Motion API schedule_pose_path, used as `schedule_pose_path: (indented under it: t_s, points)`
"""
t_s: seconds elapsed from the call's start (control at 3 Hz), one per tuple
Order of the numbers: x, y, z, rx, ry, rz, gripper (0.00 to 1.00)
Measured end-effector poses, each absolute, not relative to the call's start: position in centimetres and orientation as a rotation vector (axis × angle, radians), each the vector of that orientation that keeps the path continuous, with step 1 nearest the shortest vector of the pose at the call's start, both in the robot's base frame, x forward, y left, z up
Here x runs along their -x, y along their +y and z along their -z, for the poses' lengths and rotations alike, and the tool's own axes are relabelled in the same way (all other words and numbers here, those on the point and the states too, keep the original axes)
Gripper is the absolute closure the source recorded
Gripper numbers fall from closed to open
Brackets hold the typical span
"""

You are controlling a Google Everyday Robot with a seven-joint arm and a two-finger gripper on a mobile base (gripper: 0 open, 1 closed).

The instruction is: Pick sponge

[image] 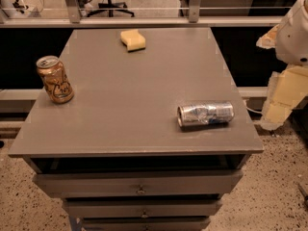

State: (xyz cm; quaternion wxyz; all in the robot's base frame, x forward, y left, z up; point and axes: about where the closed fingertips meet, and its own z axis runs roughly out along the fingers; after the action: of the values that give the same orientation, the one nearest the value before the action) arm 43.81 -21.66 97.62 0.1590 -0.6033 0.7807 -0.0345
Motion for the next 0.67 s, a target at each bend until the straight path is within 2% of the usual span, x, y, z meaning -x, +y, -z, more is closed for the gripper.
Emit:
schedule_pose_path:
  t_s: [0.67]
  points:
    - [-44.32, -21.31, -97.68, 1.714, 2.213, 0.081, 0.0]
